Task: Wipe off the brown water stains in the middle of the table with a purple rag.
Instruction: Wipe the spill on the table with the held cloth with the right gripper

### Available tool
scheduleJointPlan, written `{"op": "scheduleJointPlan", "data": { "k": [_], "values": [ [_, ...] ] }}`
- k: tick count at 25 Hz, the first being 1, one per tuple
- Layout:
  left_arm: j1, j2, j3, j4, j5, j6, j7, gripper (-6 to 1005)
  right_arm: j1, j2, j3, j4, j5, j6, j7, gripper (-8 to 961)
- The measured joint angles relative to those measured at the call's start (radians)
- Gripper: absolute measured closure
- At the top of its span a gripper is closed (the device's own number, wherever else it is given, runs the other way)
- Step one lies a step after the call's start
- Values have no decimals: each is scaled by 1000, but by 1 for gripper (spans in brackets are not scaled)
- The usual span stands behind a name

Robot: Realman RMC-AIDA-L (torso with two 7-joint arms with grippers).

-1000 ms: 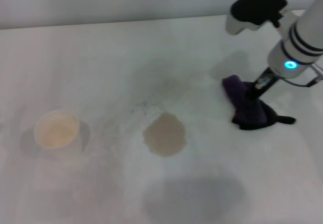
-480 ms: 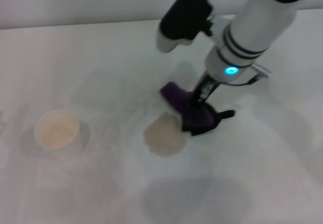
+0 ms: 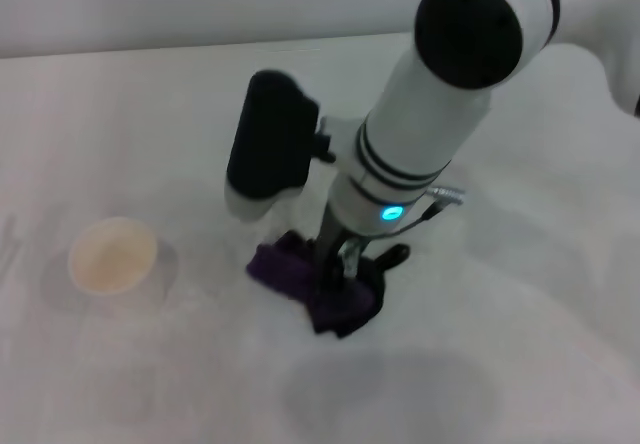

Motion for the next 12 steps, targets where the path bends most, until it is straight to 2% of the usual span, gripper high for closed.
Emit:
{"op": "scheduleJointPlan", "data": {
  "k": [6, 12],
  "values": [
    [-1, 0, -3, -10, -6, -8, 0, 108, -1, 0, -18, -4, 126, 14, -121, 830],
    [-2, 0, -2, -18, -6, -17, 1, 107, 17, 0, -20, 17, 28, -7, -81, 829]
  ]
}}
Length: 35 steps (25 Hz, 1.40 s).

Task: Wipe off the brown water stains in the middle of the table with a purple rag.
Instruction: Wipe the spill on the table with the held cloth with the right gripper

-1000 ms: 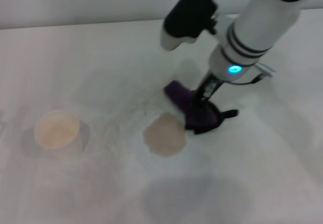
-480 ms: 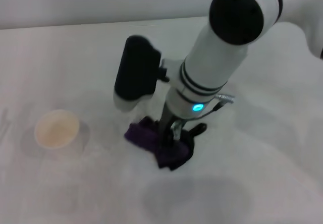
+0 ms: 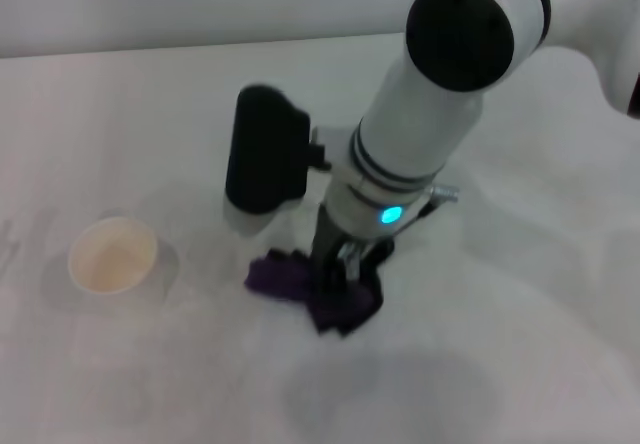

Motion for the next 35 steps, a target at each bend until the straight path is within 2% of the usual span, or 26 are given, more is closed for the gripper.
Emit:
{"op": "scheduleJointPlan", "data": {
  "k": [7, 11, 17, 27, 31, 35],
  "values": [
    [1, 0, -3, -3, 0, -3, 0, 107, -12, -2, 147, 2, -253, 30, 70, 834],
    [2, 0, -3, -3, 0, -6, 0, 107, -19, -1, 153, 17, -321, 28, 99, 830],
    [0, 0, -3, -3, 0, -7, -1, 106, -34, 0, 78, -10, -197, 30, 69, 825],
    [0, -2, 1, -3, 1, -7, -2, 107, -58, 0, -2, -87, 40, 132, -69, 817],
    [4, -2, 2, -4, 3, -6, -3, 107, -54, 0, -24, -88, 20, 109, -52, 814],
    [10, -2, 2, -5, 3, -4, -4, 107, -65, -1, 52, -88, -92, 81, -15, 810]
  ]
}}
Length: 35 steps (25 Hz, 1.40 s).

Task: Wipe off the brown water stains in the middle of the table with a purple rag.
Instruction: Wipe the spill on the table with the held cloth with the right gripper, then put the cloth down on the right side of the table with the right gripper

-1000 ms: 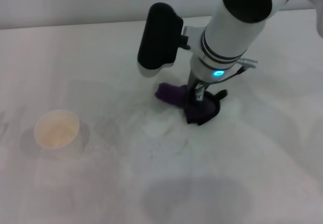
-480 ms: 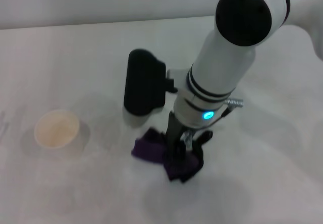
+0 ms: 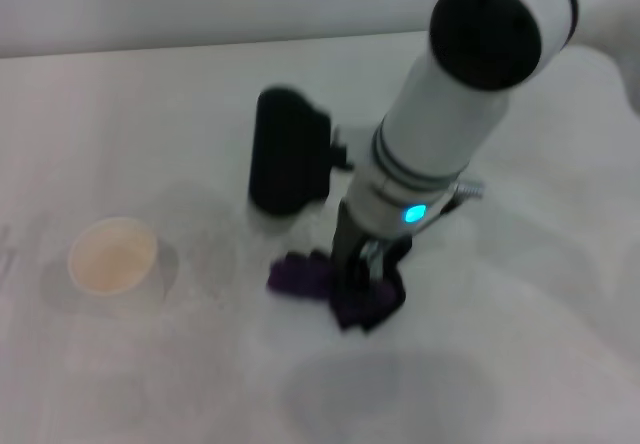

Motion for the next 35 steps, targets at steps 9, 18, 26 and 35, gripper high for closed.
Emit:
{"op": "scheduleJointPlan", "data": {
  "k": [9, 18, 26, 35],
  "values": [
    [3, 0, -2, -12, -1, 4, -2, 108, -30, -8, 285, 35, -273, -4, 67, 803],
    [-6, 0, -5, -10, -2, 3, -3, 108, -112, -12, 504, -17, -519, 133, 99, 795],
    [-34, 1, -5, -10, -3, 3, -4, 108, -164, -11, 533, -21, -489, 118, 73, 789],
    [-37, 2, -5, -4, -4, -1, -4, 107, -183, -14, 611, -9, -418, 112, 4, 781]
  ]
}}
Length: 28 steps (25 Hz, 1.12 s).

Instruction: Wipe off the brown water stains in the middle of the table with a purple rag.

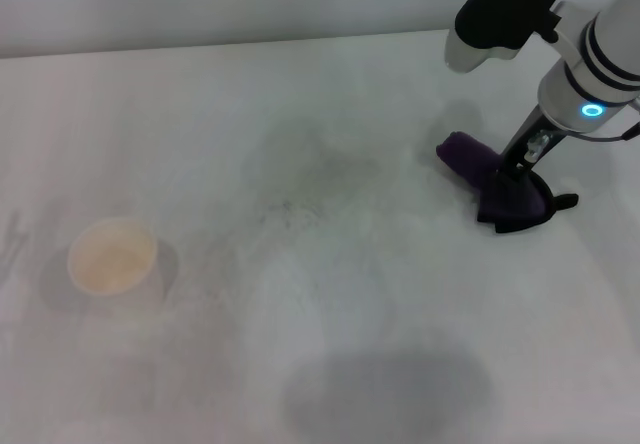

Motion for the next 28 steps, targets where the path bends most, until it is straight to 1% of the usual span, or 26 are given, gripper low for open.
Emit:
{"op": "scheduleJointPlan", "data": {
  "k": [3, 6, 10, 15, 16, 18, 20, 23, 25, 28],
  "values": [
    [0, 0, 0, 1, 0, 0, 0, 107, -8, 0, 24, -1, 3, -10, -5, 779],
    [-5, 0, 0, 2, -1, 1, 0, 107, -15, 0, 74, -5, 10, -10, -29, 776],
    [-7, 0, 0, 2, -2, 2, 0, 106, -25, -1, 172, 0, 49, -8, -95, 773],
    [-10, 0, 0, 3, -2, 6, -1, 106, -31, -6, 378, 13, 101, 26, -230, 534],
    [-11, 0, 0, 3, -2, 6, -3, 106, -32, -8, 427, 13, 110, 36, -261, 521],
    [-16, 0, 0, 4, -2, 6, -11, 106, -36, -15, 529, 13, 126, 56, -323, 496],
    [-21, 0, 0, 4, -2, 6, -21, 106, -41, -26, 623, 13, 141, 74, -384, 470],
    [-25, 0, 0, 5, -2, 7, -26, 106, -64, -44, 735, 13, 185, 77, -471, 469],
    [-27, 0, 0, 7, -2, 7, -26, 106, -92, -59, 801, 27, 251, 67, -543, 469],
    [-30, 0, 1, 9, 1, 8, -26, 107, -141, -73, 884, 81, 393, 27, -673, 469]
  ]
}}
